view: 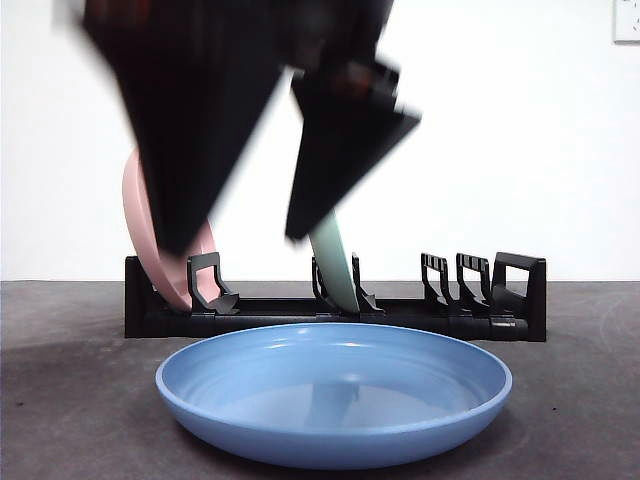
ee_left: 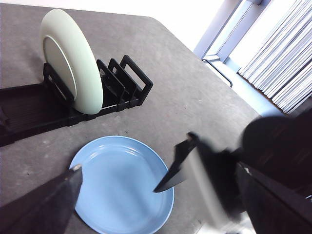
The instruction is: Place the plate
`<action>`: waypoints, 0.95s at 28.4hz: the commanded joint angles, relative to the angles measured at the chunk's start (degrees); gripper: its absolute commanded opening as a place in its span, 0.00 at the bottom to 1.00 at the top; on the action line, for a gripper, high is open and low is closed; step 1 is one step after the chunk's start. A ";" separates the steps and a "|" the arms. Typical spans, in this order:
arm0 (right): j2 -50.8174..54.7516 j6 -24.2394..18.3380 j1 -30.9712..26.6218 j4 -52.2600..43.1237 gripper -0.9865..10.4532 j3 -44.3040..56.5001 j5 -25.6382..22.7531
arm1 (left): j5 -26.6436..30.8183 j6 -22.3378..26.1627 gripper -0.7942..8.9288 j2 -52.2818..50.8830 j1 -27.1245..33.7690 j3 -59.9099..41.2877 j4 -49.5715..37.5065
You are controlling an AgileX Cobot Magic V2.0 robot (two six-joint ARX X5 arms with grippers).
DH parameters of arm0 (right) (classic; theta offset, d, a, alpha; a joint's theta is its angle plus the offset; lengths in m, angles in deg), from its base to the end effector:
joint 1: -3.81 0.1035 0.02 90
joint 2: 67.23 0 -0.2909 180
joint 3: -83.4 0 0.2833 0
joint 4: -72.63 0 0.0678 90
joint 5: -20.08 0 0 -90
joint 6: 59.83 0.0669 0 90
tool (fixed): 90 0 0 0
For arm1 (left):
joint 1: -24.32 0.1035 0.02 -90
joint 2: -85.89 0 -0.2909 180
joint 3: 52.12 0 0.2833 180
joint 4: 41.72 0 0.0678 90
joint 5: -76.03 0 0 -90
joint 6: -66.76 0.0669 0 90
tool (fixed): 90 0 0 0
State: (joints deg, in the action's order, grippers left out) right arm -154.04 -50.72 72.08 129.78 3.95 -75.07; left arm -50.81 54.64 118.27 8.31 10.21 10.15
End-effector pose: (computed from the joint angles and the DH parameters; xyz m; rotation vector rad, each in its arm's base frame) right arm 0.1324 0.3161 0.2363 -0.5713 1.0113 0.8921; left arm 0.1162 -0.0751 0.3554 -0.2655 0.4853 -0.8672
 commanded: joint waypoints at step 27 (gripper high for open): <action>34.12 -4.76 -41.40 14.32 0.45 -0.02 30.56 | 40.72 2.67 0.60 40.33 -6.36 31.47 13.29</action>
State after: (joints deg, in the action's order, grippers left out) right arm -119.52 -54.28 30.25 144.19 4.28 -44.86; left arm -11.12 55.16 157.30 2.25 40.11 23.74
